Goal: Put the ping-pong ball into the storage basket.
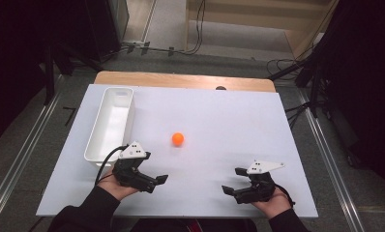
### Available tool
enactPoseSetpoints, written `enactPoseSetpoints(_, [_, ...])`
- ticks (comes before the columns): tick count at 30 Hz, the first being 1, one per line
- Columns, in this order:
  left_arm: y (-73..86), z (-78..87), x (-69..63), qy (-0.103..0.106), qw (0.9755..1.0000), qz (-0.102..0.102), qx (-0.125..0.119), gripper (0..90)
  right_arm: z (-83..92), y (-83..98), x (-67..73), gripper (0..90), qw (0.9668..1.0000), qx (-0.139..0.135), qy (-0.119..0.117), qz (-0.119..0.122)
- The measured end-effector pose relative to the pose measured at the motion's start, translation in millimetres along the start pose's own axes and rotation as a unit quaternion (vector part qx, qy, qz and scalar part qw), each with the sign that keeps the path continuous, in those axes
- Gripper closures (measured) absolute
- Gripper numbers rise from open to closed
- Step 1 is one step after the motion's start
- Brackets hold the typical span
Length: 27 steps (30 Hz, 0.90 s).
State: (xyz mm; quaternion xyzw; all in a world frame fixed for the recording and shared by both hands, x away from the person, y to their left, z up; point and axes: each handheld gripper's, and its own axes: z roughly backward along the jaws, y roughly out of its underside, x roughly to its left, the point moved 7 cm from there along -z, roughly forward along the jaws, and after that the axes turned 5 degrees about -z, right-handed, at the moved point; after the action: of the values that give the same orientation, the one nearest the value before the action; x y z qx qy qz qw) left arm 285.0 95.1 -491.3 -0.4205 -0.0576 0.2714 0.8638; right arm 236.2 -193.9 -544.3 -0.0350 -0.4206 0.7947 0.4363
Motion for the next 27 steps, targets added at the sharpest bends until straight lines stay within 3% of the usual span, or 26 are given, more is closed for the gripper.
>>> enactPoseSetpoints(18, [-18.7,-12.1,11.5,-0.016,0.9998,0.012,0.001,1.5,-0.6,-0.5,0.9,12.6,1.0000,-0.001,-0.003,0.003])
enactPoseSetpoints(27, [-27.3,-21.1,17.3,-0.019,0.9997,0.011,0.015,1.5,0.0,-2.1,0.3,12.6,1.0000,-0.007,-0.002,0.003])
